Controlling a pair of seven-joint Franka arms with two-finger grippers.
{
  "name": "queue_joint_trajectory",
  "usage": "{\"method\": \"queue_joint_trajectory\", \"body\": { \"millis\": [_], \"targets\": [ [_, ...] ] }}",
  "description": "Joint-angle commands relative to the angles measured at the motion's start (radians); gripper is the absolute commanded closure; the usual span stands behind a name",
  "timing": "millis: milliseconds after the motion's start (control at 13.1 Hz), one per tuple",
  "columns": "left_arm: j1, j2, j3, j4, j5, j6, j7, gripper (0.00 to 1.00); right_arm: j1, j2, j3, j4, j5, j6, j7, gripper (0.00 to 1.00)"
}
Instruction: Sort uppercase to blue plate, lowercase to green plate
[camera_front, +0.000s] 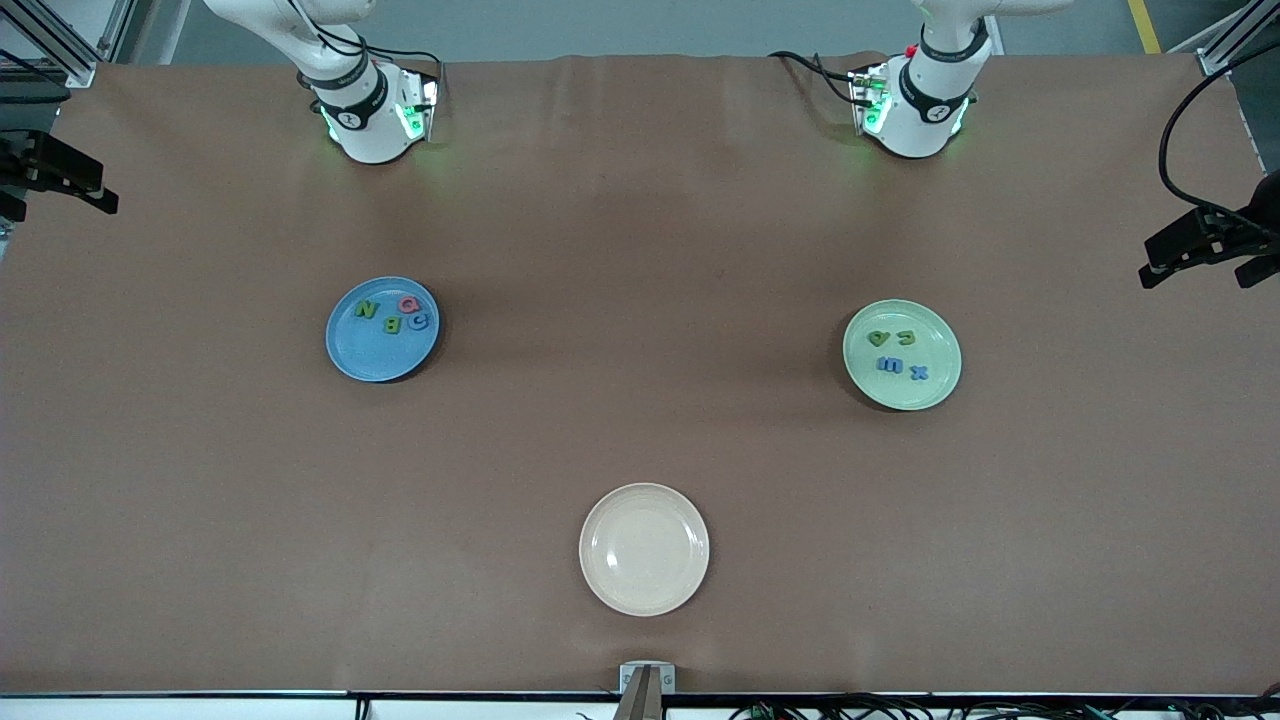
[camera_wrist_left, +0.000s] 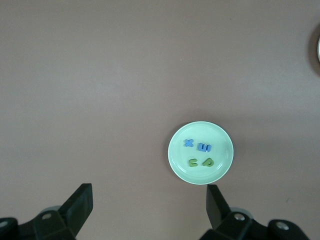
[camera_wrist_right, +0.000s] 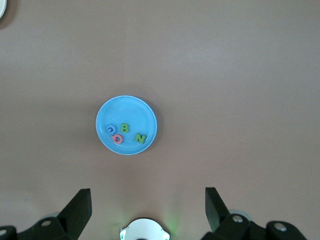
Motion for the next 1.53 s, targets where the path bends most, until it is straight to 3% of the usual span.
{"method": "queue_joint_trajectory", "body": {
  "millis": [0,917,1452],
  "targets": [
    [-0.003,-0.025,0.004,-0.023,-0.013,0.01,0.0,0.0,-0.008,0.004,0.0,0.017,0.017,-0.015,-0.001,0.0],
    [0.0,-0.033,0.001,0.012,-0.013,-0.005,0.003,0.0,-0.008,-0.01,0.0,-0.01,0.003,0.042,0.065,0.0],
    [0.0,-0.03,0.001,0.015,-0.012,-0.008,0.018,0.0,-0.011,-0.01,-0.008,-0.006,0.047,0.042,0.066,0.0]
  ]
}}
